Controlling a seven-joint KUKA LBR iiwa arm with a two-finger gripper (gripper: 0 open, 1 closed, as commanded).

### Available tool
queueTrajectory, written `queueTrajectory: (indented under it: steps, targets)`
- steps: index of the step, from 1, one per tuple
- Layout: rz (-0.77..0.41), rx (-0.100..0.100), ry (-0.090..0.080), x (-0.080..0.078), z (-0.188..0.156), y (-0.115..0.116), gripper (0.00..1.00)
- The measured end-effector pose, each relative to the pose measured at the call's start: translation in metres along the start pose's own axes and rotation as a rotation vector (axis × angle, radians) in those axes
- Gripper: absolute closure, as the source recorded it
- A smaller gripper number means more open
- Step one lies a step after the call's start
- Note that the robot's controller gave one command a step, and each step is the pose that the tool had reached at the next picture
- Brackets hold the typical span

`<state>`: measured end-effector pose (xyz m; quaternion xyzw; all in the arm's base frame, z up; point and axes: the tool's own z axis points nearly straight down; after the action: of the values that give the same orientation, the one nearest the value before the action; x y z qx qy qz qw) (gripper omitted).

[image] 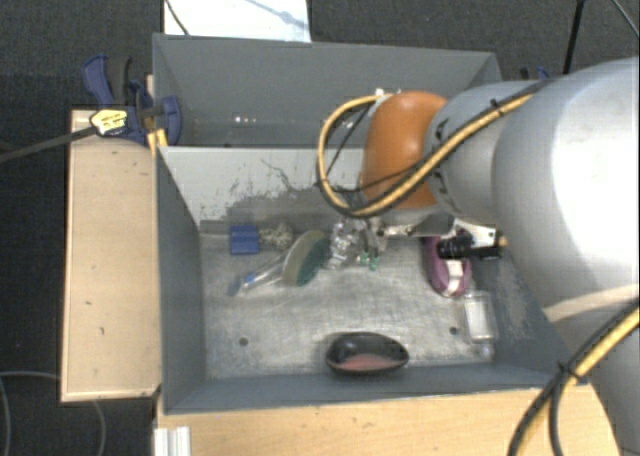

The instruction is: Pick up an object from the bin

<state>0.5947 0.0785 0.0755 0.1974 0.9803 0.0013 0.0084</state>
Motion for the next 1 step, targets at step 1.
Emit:
queueTrajectory:
  steps: [1]
  targets:
    - [-0.321,-0.003,-0.002,0.006,-0.0005,0.0005,1.0]
